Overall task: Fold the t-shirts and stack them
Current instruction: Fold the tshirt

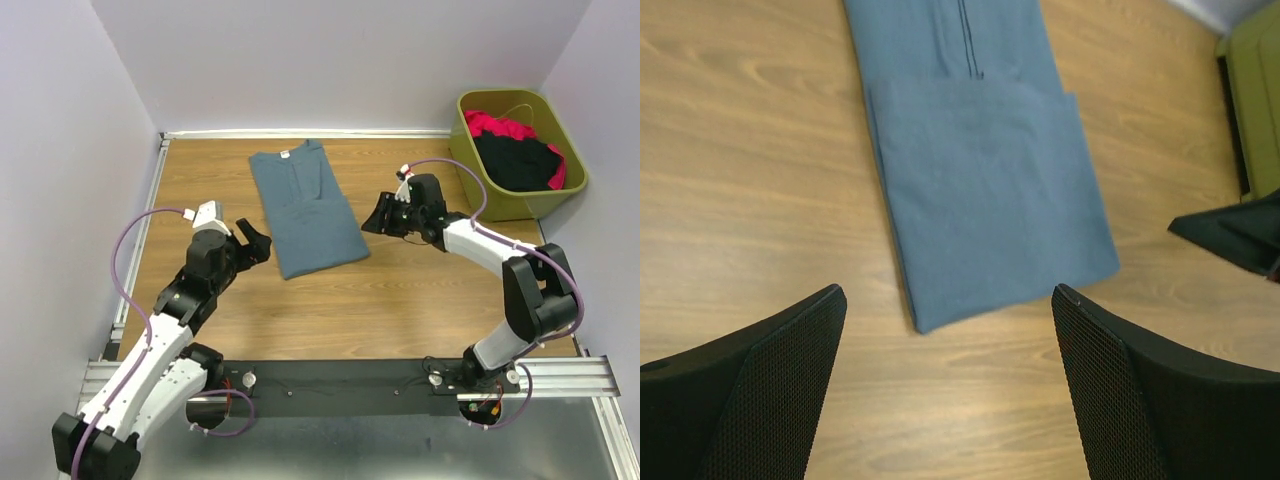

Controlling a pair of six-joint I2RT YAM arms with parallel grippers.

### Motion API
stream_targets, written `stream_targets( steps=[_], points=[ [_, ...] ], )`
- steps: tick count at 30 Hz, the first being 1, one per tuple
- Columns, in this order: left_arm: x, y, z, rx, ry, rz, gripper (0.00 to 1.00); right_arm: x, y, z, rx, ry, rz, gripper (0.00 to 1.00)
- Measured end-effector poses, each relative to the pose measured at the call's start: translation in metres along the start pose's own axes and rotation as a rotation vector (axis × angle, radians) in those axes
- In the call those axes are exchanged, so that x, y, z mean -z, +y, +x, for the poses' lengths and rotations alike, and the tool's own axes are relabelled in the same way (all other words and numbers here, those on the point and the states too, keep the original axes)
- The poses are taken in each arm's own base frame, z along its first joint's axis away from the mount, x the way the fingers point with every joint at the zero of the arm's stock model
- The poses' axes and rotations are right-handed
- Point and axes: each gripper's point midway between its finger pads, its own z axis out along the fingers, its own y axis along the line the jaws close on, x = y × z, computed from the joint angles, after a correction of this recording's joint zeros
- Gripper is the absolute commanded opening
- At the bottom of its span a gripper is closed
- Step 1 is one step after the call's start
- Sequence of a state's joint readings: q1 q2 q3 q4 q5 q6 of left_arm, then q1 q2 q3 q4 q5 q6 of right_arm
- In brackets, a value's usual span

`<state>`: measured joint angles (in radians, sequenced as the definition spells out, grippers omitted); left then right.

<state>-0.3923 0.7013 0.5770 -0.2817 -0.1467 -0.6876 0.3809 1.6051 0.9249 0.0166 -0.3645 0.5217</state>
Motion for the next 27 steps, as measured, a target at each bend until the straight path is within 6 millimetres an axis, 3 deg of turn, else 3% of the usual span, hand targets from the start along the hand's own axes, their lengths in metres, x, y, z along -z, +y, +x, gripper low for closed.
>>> stream_targets(
  steps=[5, 13, 19, 27],
  points=[
    [-0.009, -0.008, 0.028, 0.04, 0.097, 0.0, 0.91, 0.008, -0.031, 0.011, 0.029, 0.066, 0.22, 0.54],
    [-0.02, -0.008, 0.07, 0.05, 0.235, -0.049, 0.91, -0.007, -0.03, 0.04, 0.08, 0.199, 0.305, 0.45],
    [-0.018, -0.008, 0.08, 0.06, 0.269, -0.061, 0.91, -0.022, -0.033, 0.058, 0.101, 0.259, 0.348, 0.42],
    [-0.017, -0.008, 0.082, 0.064, 0.274, -0.068, 0.91, -0.032, -0.04, 0.061, 0.127, 0.268, 0.436, 0.42]
  ],
)
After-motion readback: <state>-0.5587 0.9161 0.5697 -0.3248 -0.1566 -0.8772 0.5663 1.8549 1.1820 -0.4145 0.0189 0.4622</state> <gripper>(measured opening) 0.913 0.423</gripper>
